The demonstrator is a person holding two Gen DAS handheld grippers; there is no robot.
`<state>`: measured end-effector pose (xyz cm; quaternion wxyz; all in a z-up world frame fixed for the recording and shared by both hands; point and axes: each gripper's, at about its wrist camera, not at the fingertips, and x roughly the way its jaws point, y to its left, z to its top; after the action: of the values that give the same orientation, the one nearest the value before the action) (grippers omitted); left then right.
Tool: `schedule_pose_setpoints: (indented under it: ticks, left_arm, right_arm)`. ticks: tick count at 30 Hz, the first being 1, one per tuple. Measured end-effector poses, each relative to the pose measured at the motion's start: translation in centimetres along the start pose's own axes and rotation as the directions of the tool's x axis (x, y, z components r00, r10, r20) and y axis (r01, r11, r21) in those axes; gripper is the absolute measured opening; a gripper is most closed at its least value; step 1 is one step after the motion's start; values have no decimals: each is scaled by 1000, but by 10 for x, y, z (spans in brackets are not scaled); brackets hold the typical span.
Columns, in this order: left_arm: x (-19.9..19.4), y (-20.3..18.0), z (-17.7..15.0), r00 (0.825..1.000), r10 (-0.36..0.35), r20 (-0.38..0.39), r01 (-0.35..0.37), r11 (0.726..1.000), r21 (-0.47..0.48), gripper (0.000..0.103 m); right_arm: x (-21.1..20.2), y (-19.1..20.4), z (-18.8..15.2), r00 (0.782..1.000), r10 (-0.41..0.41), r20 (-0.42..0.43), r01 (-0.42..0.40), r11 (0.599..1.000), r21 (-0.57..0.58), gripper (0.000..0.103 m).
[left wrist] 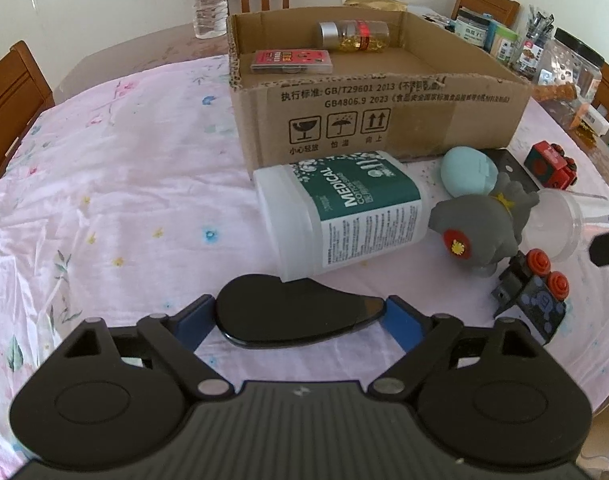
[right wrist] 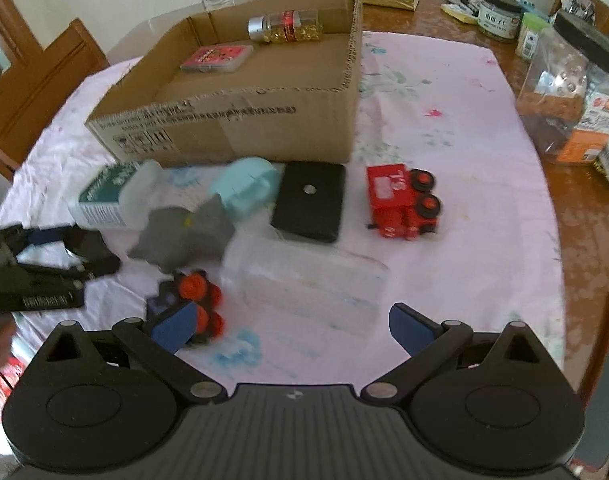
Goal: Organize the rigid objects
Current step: 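Close the left gripper on the black oval case while the right tool approaches the clear plastic jar, then close the right gripper around the clear plastic jar while the left holds the black case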
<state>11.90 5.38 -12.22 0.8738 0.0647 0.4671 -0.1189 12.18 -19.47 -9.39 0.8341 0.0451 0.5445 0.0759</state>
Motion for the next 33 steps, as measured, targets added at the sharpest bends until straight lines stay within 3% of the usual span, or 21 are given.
schedule_pose_setpoints:
  ticks: [6, 12, 19, 23, 33]
  left_arm:
    - [1, 0, 0, 1000, -4, -1, 4, 1000, 6, 90]
    - [1, 1, 1, 1000, -7, -5, 7, 1000, 6, 90]
    - [1, 1, 0, 1000, -10, 8, 10, 1000, 14, 90]
    - [1, 3, 1, 1000, -17, 2, 17, 1000, 23, 90]
    - [3, 1, 2, 1000, 14, -9, -14, 1000, -22, 90]
  right_arm:
    - [16, 12, 11, 993, -115, 10, 114, 991, 73, 103]
    - [23, 4, 4, 962, -273, 3, 273, 961, 50, 103]
    - [36, -15, -10, 961, -276, -21, 276, 961, 7, 103]
    - [40, -21, -11, 972, -234, -16, 234, 970, 59, 103]
    - [39, -18, -19, 968, -246, 39, 243, 967, 74, 103]
